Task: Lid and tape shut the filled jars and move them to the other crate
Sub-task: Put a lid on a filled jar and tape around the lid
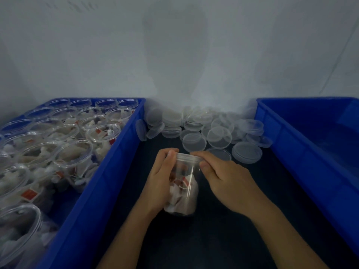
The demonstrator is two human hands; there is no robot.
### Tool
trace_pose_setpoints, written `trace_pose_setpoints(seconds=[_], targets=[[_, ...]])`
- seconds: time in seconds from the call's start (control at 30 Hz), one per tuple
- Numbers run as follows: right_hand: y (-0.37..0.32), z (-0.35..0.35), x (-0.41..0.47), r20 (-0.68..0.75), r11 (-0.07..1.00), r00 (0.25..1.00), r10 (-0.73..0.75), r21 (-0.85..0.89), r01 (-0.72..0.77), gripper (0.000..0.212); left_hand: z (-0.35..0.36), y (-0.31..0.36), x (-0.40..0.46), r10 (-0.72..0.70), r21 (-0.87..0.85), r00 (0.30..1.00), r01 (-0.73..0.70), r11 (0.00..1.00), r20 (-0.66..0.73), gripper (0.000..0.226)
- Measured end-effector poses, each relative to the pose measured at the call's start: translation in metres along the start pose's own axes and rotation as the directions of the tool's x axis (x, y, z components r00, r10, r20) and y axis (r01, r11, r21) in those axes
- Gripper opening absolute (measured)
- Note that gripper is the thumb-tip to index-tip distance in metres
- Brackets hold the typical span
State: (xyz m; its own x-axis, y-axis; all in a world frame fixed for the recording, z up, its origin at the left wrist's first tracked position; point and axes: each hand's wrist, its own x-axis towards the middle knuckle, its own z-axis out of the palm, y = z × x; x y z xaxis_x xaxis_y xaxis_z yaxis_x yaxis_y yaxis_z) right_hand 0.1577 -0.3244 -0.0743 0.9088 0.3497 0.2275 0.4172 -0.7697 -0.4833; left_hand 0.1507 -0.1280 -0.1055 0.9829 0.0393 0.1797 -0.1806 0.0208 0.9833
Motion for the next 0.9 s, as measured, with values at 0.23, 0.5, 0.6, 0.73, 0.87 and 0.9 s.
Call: trace_pose_setpoints(seconds=[0.23,0.5,0.6,0.73,0.87,0.9], targets=[[-0.004,0.009,-0.004,-0.088,0.999,0.995,0.041,0.014,-0.04,0.036,0.005,0.002,-0.002,0.205,0.283,0.912,-0.104,0.953,-0.356,0.048],[-0.006,0.017,-0.007,-0.185,0.994,0.978,0.093,-0.04,-0.102,0.041,0.026,0.008,-0.026,0.319,0.779,0.937,-0.095,0.619,-0.14,0.086],[-0.001,0.014,-0.008,-0.137,0.991,0.982,0.128,0.044,-0.123,0.04,0.029,0.008,-0.024,0.266,0.8,0.962,-0.114,0.589,-0.058,0.094],[0.005,0.01,-0.011,-0.111,0.977,0.985,0.134,0.181,-0.112,0.038,0.02,0.005,-0.016,0.232,0.752,0.971,-0.115,0.649,-0.052,0.094],[0.007,0.01,-0.01,-0.103,0.993,0.989,0.105,0.061,-0.099,0.037,0.015,0.002,-0.014,0.231,0.64,0.968,-0.114,0.76,-0.102,0.096],[0.008,0.009,-0.009,-0.103,0.994,0.989,0.106,0.037,-0.103,0.037,0.014,0.001,-0.014,0.231,0.614,0.966,-0.116,0.781,-0.112,0.096]])
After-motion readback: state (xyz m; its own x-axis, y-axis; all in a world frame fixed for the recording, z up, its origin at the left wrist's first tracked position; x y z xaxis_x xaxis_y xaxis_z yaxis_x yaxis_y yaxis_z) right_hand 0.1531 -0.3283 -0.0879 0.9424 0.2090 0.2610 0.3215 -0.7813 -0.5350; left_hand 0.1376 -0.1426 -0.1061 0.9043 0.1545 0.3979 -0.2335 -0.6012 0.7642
